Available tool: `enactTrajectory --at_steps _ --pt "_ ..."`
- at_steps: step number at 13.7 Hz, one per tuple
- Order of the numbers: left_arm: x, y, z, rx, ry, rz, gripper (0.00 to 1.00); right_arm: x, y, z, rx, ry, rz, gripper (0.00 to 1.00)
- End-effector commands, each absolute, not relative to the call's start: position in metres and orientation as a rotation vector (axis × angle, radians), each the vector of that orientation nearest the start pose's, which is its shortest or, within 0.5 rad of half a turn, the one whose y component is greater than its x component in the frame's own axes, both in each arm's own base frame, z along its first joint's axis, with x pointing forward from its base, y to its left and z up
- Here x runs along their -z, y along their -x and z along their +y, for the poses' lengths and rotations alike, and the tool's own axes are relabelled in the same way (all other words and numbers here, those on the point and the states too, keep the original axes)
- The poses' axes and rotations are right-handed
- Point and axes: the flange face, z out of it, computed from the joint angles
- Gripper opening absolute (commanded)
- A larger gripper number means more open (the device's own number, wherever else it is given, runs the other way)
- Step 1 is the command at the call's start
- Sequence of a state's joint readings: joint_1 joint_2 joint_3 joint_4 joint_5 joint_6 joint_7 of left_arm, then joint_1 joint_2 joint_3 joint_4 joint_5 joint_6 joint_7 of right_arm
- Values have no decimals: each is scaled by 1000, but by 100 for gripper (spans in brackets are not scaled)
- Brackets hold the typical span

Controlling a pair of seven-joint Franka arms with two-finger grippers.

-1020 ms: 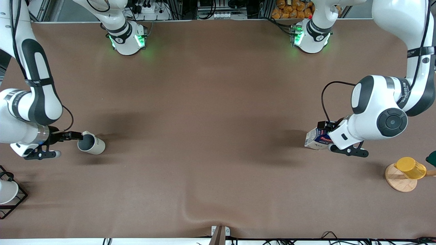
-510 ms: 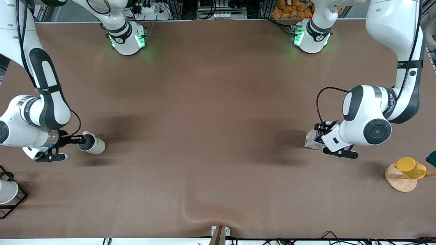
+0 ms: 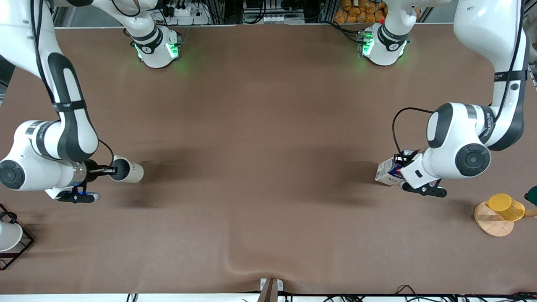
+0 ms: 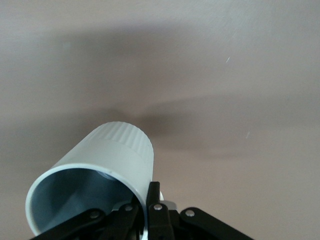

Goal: Place milk next to cup
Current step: 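Carry the mug toward the table middle with the right gripper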

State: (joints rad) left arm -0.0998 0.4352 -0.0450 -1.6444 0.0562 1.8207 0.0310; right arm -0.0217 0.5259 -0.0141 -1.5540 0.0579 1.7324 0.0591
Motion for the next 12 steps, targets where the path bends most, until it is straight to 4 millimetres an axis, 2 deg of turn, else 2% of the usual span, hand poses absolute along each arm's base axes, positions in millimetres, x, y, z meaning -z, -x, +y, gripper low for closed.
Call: enactTrajectory --at_steps 1,3,4,6,8,9,11,12 --pt "-372 -630 -86 -343 3056 319 0 -370 -653 61 -580 3063 336 0" --pt "-383 -628 -92 -326 3059 308 0 -380 -646 123 -598 3019 518 0" --pt "-388 -625 -101 -322 3062 298 0 -382 -641 151 -615 2975 612 0" --pt "-393 -622 -113 -320 3065 262 0 -394 -634 207 -610 2917 727 0" --pt "-395 -617 -129 -325 3069 237 0 -394 -625 269 -543 2914 812 0" --pt "-398 -617 -130 -317 3070 222 0 -386 -619 303 -495 2899 864 0" --pt "-399 -616 -131 -315 3072 217 0 -347 -599 382 -408 2869 982 0" --pt "-400 -615 -136 -315 3073 210 0 -334 -596 408 -355 2831 1046 0"
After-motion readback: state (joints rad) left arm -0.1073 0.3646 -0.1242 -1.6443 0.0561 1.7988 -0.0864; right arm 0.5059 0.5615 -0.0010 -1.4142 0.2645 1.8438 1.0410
